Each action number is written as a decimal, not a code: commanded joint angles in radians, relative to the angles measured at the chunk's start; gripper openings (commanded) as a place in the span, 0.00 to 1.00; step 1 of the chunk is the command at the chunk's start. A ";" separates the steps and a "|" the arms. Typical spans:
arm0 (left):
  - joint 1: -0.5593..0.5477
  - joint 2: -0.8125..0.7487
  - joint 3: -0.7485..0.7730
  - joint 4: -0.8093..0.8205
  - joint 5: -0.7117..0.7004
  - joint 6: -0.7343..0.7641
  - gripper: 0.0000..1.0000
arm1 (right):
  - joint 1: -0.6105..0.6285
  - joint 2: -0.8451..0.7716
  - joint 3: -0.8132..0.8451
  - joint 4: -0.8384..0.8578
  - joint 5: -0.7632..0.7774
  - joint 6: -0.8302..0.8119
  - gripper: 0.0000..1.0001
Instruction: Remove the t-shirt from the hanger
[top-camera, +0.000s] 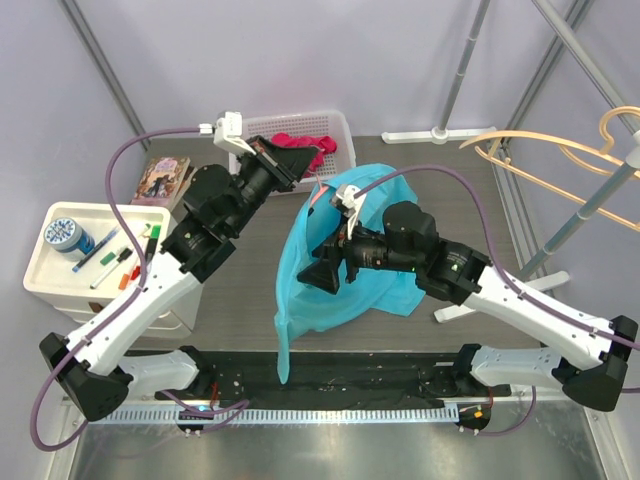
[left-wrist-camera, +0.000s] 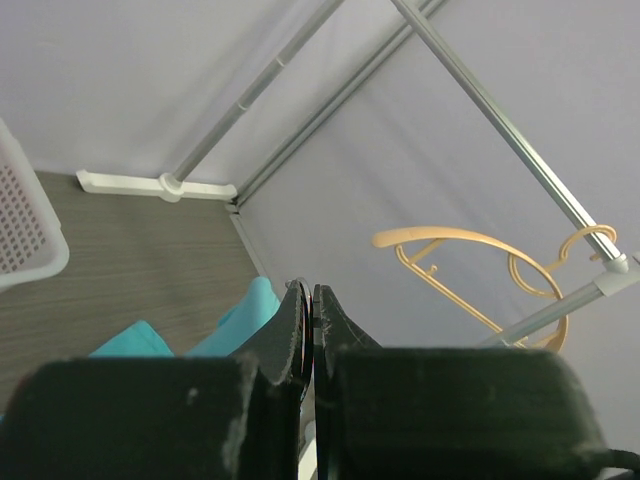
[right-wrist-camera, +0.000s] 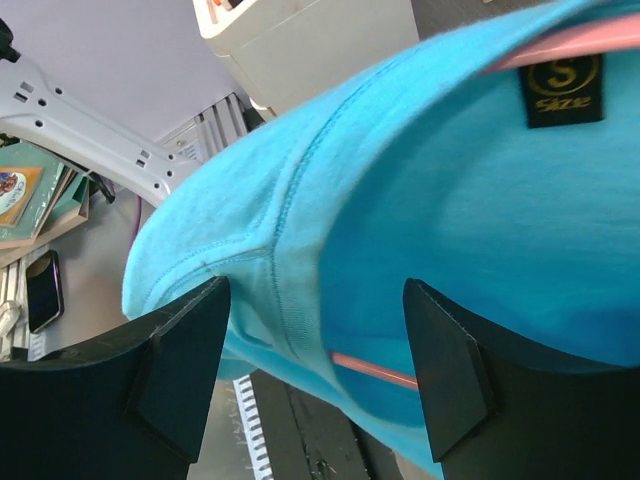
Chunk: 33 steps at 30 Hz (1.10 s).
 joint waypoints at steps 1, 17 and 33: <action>0.005 -0.042 0.000 0.057 0.046 -0.034 0.00 | -0.050 -0.036 0.018 0.074 -0.077 -0.036 0.76; 0.005 -0.004 -0.023 0.184 0.057 -0.017 0.00 | -0.087 -0.033 -0.128 0.261 -0.297 0.108 0.36; -0.021 0.062 -0.147 0.565 -0.077 0.176 0.00 | 0.005 0.219 0.291 0.093 -0.245 0.283 0.01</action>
